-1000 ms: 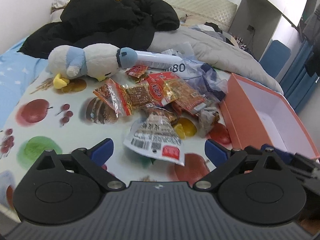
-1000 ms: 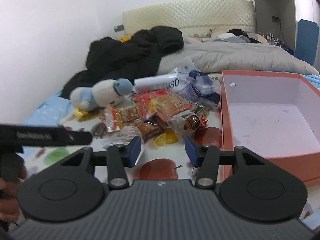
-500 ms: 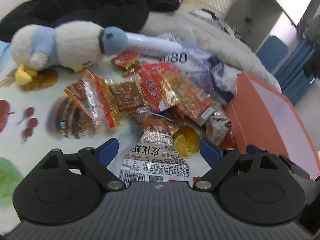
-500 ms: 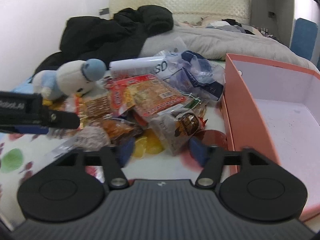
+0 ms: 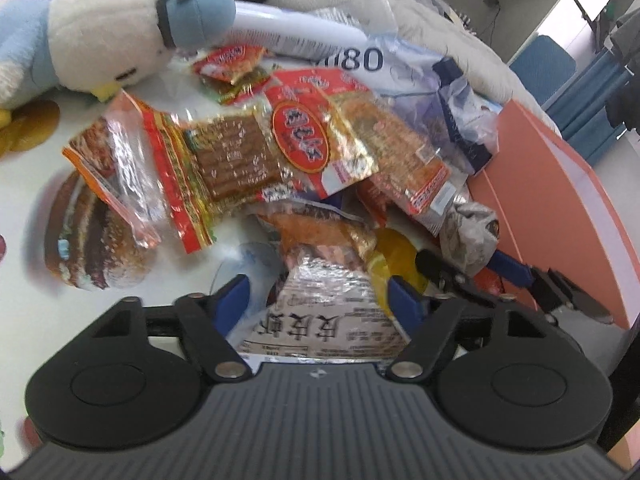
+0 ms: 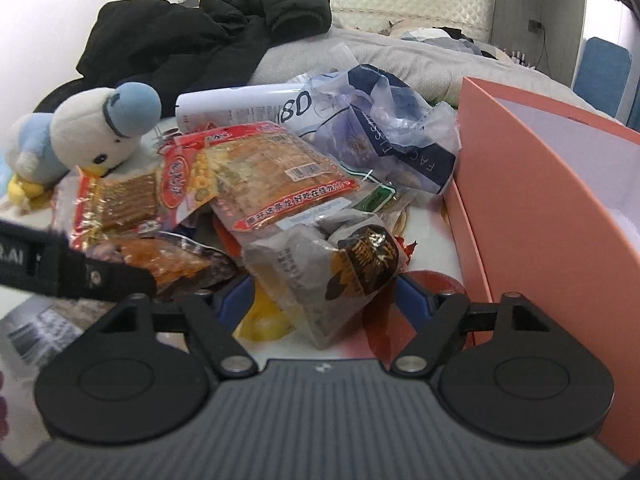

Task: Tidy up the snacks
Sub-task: 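Grasp white shrimp-chip bag with left tool while right tool grasps dark-labelled clear bag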

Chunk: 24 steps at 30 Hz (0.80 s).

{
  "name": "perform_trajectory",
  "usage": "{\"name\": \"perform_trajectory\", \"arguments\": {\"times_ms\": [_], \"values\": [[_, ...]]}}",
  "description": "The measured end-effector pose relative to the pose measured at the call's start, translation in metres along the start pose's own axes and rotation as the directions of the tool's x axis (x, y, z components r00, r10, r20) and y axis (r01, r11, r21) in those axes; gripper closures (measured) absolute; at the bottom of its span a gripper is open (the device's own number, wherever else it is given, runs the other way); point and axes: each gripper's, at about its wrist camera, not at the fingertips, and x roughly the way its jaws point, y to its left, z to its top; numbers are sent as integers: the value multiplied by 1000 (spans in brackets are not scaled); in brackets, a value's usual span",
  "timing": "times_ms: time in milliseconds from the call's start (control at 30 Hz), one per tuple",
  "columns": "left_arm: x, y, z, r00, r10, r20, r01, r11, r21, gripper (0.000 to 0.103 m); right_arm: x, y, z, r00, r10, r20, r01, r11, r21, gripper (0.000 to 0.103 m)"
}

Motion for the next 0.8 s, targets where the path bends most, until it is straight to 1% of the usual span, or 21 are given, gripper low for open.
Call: {"name": "perform_trajectory", "arguments": {"times_ms": [67,133,233,333,433,600,800], "values": [[2,1,-2,1000,-9,-5,9,1000,-8,35,3,0,-1,1000,-12,7,12,1000,-9,37],[1,0,-2,1000,-12,1,12,1000,-7,39,4,-2,-1,1000,-16,15,16,1000,-7,40],[-3,-2,-3,1000,-9,6,9,1000,-18,42,1,-3,-1,1000,-6,18,6,1000,-13,45],[-13,-6,-5,1000,-5,17,6,1000,-18,44,-6,-2,-2,1000,19,11,-19,1000,-11,48],[-25,-11,-10,1000,0,24,1,1000,-17,46,-17,2,-4,999,42,10,-42,999,-13,54],[-45,-17,-27,999,20,28,-20,1000,-14,48,-39,5,-11,996,88,-8,-88,996,-1,56],[-72,-20,-53,998,48,42,-46,998,-31,49,-70,6,-21,993,115,-11,-115,993,-5,58]]}}
